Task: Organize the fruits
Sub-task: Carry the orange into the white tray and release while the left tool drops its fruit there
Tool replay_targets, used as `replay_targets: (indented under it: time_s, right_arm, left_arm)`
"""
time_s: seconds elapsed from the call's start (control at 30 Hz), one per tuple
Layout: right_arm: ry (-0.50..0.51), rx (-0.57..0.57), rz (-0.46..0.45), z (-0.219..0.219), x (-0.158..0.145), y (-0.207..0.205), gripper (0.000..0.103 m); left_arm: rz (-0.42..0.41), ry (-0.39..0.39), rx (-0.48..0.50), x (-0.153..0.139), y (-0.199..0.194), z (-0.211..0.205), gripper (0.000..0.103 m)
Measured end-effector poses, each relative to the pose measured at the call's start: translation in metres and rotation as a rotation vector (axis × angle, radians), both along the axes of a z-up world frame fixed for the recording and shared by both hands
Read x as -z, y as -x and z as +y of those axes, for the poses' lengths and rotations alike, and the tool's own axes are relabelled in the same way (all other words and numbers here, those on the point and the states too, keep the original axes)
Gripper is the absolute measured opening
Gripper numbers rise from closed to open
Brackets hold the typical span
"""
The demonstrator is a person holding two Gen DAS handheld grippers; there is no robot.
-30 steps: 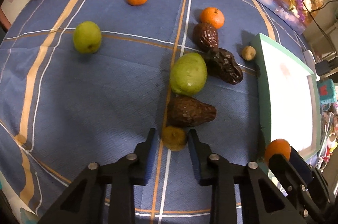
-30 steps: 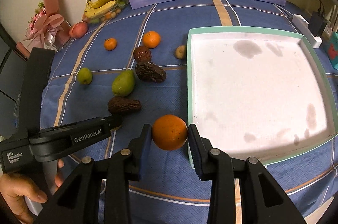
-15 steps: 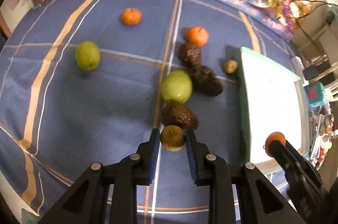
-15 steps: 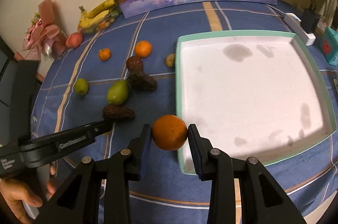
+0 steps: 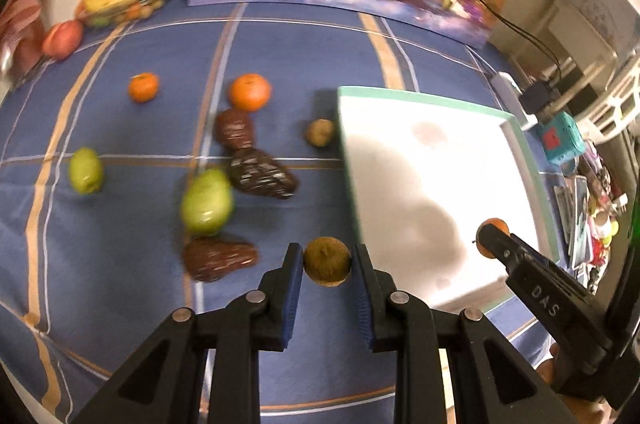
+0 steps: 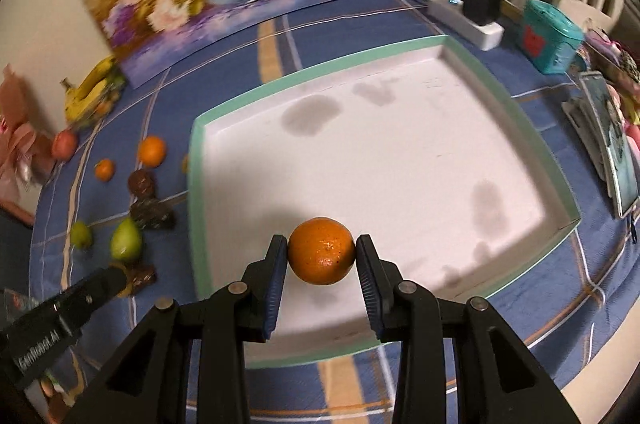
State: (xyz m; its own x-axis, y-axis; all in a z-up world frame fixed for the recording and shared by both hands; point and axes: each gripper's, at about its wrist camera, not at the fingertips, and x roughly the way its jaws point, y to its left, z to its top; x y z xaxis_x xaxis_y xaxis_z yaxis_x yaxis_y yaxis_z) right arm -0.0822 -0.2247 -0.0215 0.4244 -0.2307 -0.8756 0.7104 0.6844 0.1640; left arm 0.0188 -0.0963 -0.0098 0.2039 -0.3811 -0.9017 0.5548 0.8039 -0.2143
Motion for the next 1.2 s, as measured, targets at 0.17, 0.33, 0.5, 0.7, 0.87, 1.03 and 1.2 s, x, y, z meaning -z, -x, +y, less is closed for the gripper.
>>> replay_targets:
  time_s: [0.17, 0.33, 0.5, 0.7, 0.87, 1.03, 1.2]
  right_arm:
    - [0.005, 0.043, 0.005, -0.019, 0.000, 0.005, 0.037]
    - [-0.001, 0.076, 0.005, -0.041, 0.003, 0.005, 0.037]
    - [-0.005, 0.104, 0.001, -0.060, 0.006, 0.001, 0.037]
    - [0.005, 0.111, 0.014, -0.075, 0.010, -0.005, 0.037]
    - [0.010, 0.115, 0.023, -0.081, 0.012, -0.005, 0.037]
    - [0.007, 0.115, 0.039, -0.081, 0.015, -0.004, 0.037]
    - [-0.011, 0.121, 0.047, -0.083, 0.020, -0.001, 0.037]
  left_arm:
    - [-0.002, 0.010, 0.041, 0.002, 0.001, -0.027, 0.027]
    - [-0.012, 0.014, 0.064, 0.006, -0.005, -0.054, 0.027]
    - [-0.011, 0.017, 0.072, 0.016, -0.014, -0.075, 0.027]
    - [-0.002, -0.002, 0.078, 0.030, -0.020, -0.089, 0.027]
    - [0.002, -0.018, 0.076, 0.039, -0.020, -0.094, 0.027]
    - [0.002, -0.032, 0.081, 0.043, -0.018, -0.094, 0.027]
    - [0.009, -0.045, 0.082, 0.049, -0.016, -0.096, 0.027]
